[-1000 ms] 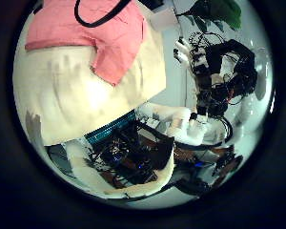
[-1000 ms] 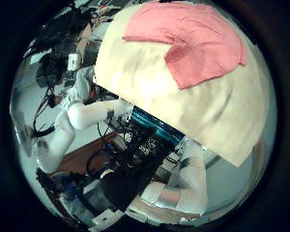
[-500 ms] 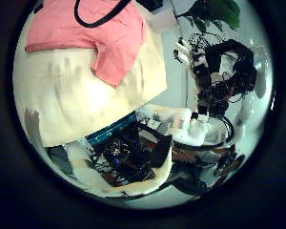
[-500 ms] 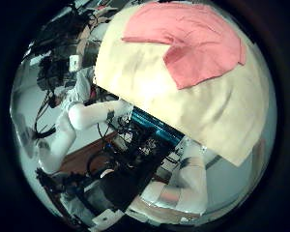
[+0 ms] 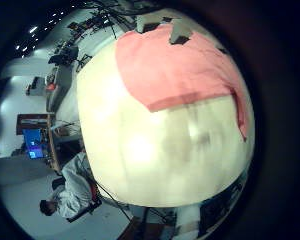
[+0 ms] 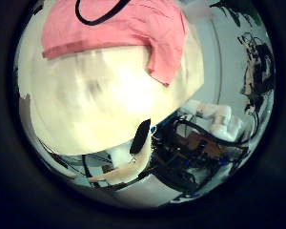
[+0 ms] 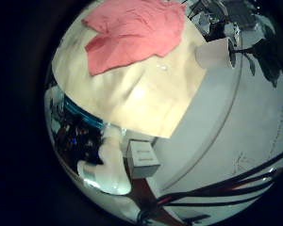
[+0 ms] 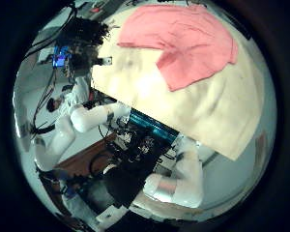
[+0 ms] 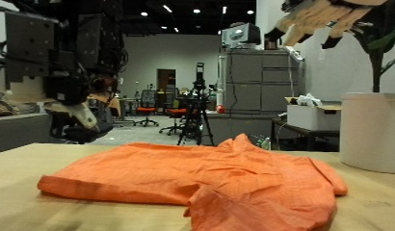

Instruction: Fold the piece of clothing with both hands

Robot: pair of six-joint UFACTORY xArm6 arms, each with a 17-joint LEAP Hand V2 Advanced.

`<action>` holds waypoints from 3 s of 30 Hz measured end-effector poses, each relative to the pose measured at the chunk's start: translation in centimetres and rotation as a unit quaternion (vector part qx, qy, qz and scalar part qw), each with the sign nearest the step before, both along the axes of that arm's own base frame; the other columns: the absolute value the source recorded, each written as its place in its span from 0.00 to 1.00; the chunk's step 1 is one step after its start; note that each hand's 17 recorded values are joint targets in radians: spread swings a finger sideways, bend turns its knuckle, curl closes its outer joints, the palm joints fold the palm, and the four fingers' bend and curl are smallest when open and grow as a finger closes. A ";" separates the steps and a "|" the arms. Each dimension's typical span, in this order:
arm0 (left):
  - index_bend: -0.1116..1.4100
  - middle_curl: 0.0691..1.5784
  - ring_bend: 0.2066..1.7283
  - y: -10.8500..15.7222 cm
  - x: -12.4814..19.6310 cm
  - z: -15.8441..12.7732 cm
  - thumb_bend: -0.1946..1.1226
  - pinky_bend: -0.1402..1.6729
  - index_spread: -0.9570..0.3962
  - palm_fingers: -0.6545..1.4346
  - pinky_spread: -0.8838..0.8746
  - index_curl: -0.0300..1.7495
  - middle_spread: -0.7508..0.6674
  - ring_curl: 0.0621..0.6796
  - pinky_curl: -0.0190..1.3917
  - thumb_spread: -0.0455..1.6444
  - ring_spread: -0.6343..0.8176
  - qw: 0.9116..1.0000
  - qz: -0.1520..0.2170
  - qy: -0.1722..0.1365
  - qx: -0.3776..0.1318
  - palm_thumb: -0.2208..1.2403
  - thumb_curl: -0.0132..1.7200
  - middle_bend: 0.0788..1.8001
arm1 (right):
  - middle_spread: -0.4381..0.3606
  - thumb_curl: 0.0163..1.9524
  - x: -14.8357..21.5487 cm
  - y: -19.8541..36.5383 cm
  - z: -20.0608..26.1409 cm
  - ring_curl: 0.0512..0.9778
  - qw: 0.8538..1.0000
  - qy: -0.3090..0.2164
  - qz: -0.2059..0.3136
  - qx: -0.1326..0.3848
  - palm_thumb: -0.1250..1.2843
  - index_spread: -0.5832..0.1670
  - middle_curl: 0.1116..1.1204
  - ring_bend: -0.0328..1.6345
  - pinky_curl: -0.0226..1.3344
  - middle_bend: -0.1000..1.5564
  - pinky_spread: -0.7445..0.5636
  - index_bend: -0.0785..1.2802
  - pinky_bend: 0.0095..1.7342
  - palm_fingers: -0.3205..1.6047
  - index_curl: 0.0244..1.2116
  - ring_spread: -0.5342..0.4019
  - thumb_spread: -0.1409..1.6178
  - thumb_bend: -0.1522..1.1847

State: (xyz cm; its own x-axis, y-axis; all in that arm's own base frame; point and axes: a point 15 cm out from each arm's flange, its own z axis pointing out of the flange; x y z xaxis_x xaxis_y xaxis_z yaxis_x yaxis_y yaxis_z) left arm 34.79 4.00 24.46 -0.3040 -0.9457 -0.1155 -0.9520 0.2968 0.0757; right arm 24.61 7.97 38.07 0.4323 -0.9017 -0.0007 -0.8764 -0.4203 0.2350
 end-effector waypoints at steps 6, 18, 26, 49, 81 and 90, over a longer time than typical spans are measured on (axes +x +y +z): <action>0.17 0.17 0.19 3.8 0.7 -1.0 0.13 0.23 0.76 0.39 0.75 0.19 0.67 0.31 0.22 0.59 0.73 1.000 -0.023 -0.005 0.009 0.31 0.19 0.09 | 0.58 0.13 -1.9 -1.0 0.7 0.17 0.999 0.037 -0.011 -0.014 0.13 0.35 0.16 0.14 0.24 0.17 0.83 0.20 0.11 0.32 0.30 0.78 0.64 0.09; 0.19 0.21 0.19 7.1 1.1 -6.6 0.13 0.21 0.74 0.41 0.68 0.19 0.53 0.29 0.23 0.60 0.73 0.999 -0.035 0.017 -0.002 0.34 0.19 0.13 | 0.57 0.13 -2.8 -3.4 0.2 0.19 0.996 0.062 -0.056 -0.014 0.14 0.36 0.17 0.15 0.24 0.17 0.83 0.19 0.11 0.33 0.29 0.78 0.65 0.09; 0.18 0.21 0.18 6.0 1.9 -9.1 0.13 0.21 0.74 0.41 0.68 0.19 0.53 0.26 0.23 0.61 0.67 0.999 -0.042 0.027 -0.005 0.36 0.19 0.12 | 0.57 0.13 -3.0 -3.5 -0.4 0.19 0.996 0.072 -0.056 -0.016 0.14 0.37 0.17 0.15 0.24 0.17 0.82 0.19 0.11 0.33 0.29 0.78 0.65 0.09; 0.19 0.30 0.25 6.3 1.3 -8.7 0.12 0.34 0.44 0.69 0.21 0.25 0.18 0.31 0.26 0.63 0.13 0.988 -0.045 0.096 0.111 0.54 0.20 0.28 | 0.49 0.13 -3.9 -4.8 -0.8 0.20 0.996 0.077 -0.034 -0.008 0.13 0.37 0.19 0.14 0.23 0.18 0.81 0.19 0.11 0.32 0.28 0.78 0.65 0.09; 0.19 0.26 0.31 5.9 2.8 -8.9 0.13 0.35 0.61 0.49 0.43 0.21 0.39 0.34 0.25 0.61 0.33 0.988 -0.024 0.078 0.132 0.49 0.19 0.17 | 0.58 0.13 -3.8 -5.7 -0.8 0.19 0.996 0.079 -0.029 0.000 0.13 0.38 0.20 0.14 0.23 0.18 0.80 0.19 0.11 0.32 0.28 0.78 0.65 0.10; 0.19 0.28 0.32 6.3 3.0 -9.7 0.13 0.39 0.55 0.61 0.31 0.21 0.28 0.32 0.25 0.62 0.23 0.985 -0.016 0.095 0.143 0.51 0.19 0.24 | 0.57 0.13 -3.5 -5.5 -1.0 0.19 0.996 0.081 -0.028 0.000 0.13 0.38 0.20 0.14 0.23 0.18 0.80 0.19 0.11 0.32 0.28 0.78 0.65 0.10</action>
